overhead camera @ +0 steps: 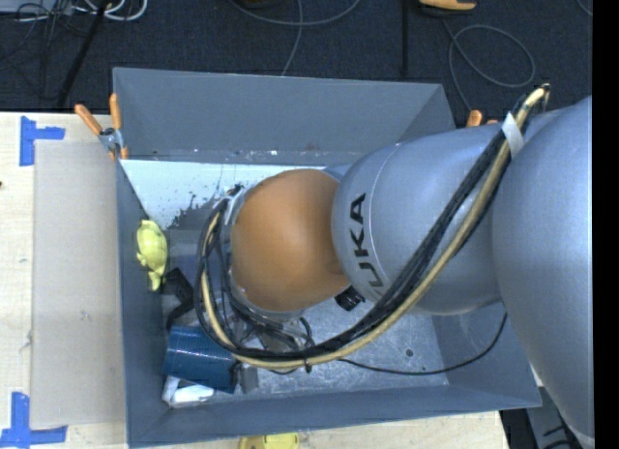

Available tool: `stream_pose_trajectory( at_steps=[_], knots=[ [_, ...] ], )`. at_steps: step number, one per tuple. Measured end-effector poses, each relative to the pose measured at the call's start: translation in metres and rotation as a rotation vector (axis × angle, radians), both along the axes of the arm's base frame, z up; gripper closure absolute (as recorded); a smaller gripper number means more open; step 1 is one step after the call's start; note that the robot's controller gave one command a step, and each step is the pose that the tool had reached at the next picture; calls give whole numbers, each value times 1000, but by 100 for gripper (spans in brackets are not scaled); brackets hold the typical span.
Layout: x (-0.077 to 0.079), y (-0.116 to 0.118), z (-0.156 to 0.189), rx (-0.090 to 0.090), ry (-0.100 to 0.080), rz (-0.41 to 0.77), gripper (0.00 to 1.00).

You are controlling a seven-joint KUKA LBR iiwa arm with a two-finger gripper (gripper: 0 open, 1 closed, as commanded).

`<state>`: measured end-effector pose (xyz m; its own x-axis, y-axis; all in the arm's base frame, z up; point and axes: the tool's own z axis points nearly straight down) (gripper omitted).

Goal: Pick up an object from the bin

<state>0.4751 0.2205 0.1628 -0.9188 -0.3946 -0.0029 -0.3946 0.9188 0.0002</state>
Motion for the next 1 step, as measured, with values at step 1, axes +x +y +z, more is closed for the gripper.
stream_pose_trajectory(
  at_steps=[1],
  knots=[
    [0, 0, 6, 0, 1, 0, 100]
  ],
)
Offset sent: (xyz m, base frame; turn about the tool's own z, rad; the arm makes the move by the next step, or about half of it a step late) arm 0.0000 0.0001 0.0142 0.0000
